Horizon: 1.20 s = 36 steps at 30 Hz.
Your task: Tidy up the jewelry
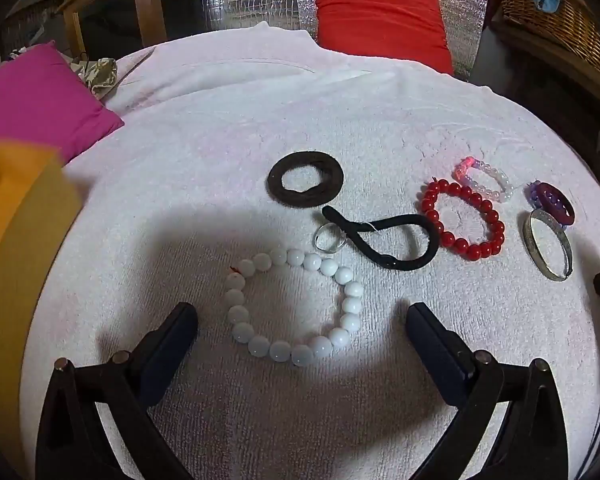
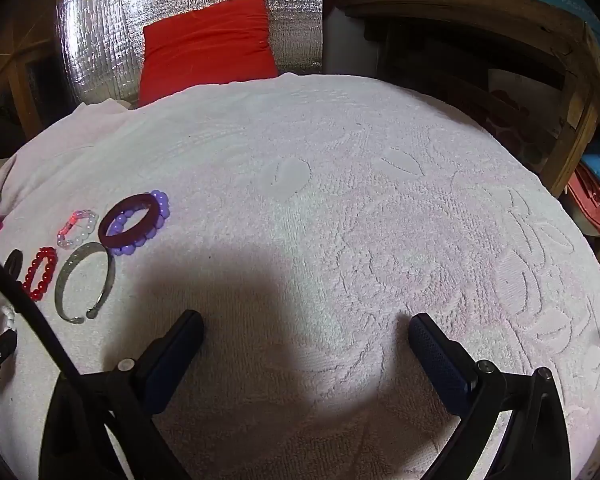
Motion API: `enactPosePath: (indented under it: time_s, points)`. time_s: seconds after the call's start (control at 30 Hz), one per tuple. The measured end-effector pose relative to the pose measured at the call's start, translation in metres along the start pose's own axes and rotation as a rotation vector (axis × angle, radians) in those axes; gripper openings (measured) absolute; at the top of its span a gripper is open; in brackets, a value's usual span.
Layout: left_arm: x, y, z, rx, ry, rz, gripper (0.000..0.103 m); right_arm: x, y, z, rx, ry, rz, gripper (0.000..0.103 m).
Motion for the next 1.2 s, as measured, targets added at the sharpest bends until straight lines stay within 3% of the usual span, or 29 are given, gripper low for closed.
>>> enactPosePath:
  time_s: [0.7, 0.8, 0.87, 0.93, 1.03, 1.2]
  points:
    - [0.005, -0.001, -0.001, -0.002, -0.007, 0.006, 0.103, 0.001, 0.000, 0.001, 0.000, 0.000, 0.000, 0.103]
    - [-0.004, 0.002, 0.001, 0.021, 0.034, 0.083, 0.103, 0.001, 0.000, 0.001, 0.000, 0.000, 0.000, 0.103]
    - [-0.009, 0.000, 0.006, -0.045, 0.073, 0.131, 0.103, 0.001, 0.000, 0.001, 0.000, 0.000, 0.000, 0.103]
    - [-0.023, -0.006, 0.014, -0.119, 0.138, 0.090, 0.103, 0.001, 0.000, 0.002, 0.000, 0.000, 0.000, 0.103]
    - [-0.053, -0.023, 0.030, -0.158, 0.076, -0.017, 0.103, 0.001, 0.000, 0.002, -0.002, 0.003, 0.001, 0.103]
    - [-0.115, -0.050, 0.044, -0.034, -0.034, -0.281, 0.103, -0.001, 0.003, -0.003, 0.042, 0.000, 0.014, 0.103]
Point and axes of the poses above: each gripper's, at about its wrist camera, not at the fingertips, and x roughly the way its jaws point, z to its left, y to its underside, the point moved 6 cm from there along x, roughly the way its jaws point, and after that the axes turned 4 degrees about -x, right-handed, at the moved point
